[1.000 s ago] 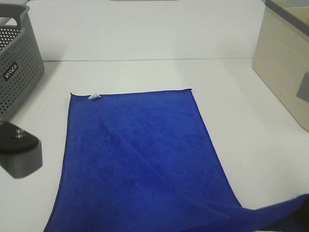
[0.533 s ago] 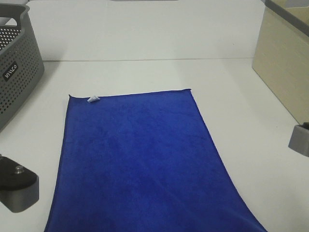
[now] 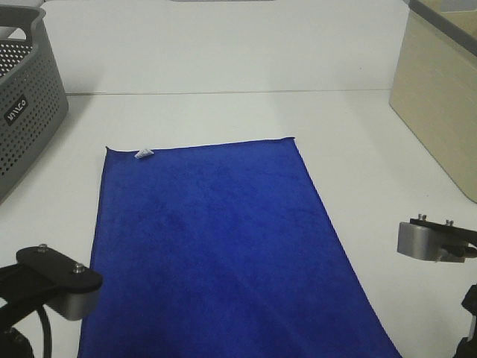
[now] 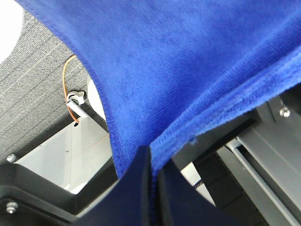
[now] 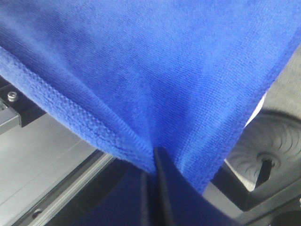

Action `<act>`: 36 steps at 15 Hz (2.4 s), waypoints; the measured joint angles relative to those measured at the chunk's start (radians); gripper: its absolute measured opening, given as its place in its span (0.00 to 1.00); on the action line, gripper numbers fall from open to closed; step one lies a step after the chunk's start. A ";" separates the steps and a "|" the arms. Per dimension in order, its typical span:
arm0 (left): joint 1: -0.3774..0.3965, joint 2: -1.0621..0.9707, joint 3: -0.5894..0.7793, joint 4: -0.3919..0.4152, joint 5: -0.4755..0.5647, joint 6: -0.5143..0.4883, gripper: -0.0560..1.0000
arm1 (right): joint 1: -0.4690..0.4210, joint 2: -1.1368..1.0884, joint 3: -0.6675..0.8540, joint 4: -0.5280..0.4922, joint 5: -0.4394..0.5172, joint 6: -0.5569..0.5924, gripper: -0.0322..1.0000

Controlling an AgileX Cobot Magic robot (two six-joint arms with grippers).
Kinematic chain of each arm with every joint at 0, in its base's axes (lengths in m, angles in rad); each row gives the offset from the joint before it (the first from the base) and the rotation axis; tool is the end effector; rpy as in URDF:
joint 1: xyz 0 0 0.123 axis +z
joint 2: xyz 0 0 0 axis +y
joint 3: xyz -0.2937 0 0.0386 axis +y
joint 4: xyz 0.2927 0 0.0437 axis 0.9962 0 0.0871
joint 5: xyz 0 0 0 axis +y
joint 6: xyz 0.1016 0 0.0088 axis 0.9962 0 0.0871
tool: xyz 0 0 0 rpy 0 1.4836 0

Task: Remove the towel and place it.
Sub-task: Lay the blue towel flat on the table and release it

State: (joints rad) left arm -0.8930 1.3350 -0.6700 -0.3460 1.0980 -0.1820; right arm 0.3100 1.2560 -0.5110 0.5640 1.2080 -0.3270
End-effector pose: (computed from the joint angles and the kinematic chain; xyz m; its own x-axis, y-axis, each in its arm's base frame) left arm 0.1129 -0.1894 0.1745 -0.8342 0.5225 0.1767 0.4735 0.8427 -0.2563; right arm 0.1462 0.1004 0.1620 -0.9046 -0.3862 0.1807 -0.2504 0.8242 0.5080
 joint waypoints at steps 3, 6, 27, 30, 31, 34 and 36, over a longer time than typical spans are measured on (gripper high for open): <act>0.114 0.040 -0.002 -0.027 0.001 0.080 0.05 | 0.000 0.113 0.000 0.011 -0.005 -0.004 0.05; 0.176 0.126 -0.003 -0.049 0.005 0.158 0.05 | 0.000 0.206 -0.002 0.030 -0.036 -0.005 0.05; 0.188 0.532 -0.196 -0.041 0.046 0.310 0.05 | -0.001 0.488 -0.060 -0.044 -0.134 -0.066 0.39; 0.140 0.532 -0.196 -0.080 0.044 0.309 0.31 | -0.001 0.488 -0.060 0.003 -0.134 -0.066 0.62; 0.132 0.532 -0.196 -0.082 0.044 0.305 0.38 | -0.001 0.488 -0.059 0.003 -0.134 -0.066 0.64; 0.117 0.532 -0.196 -0.082 0.050 0.284 0.75 | -0.001 0.488 -0.059 0.003 -0.133 -0.066 0.69; 0.117 0.532 -0.196 -0.081 0.053 0.284 0.77 | -0.001 0.488 -0.059 0.003 -0.133 -0.067 0.69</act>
State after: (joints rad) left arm -0.7760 1.8670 -0.8660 -0.4270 1.1510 0.1020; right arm 0.3090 1.7440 -0.5700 0.5670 1.0750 -0.3940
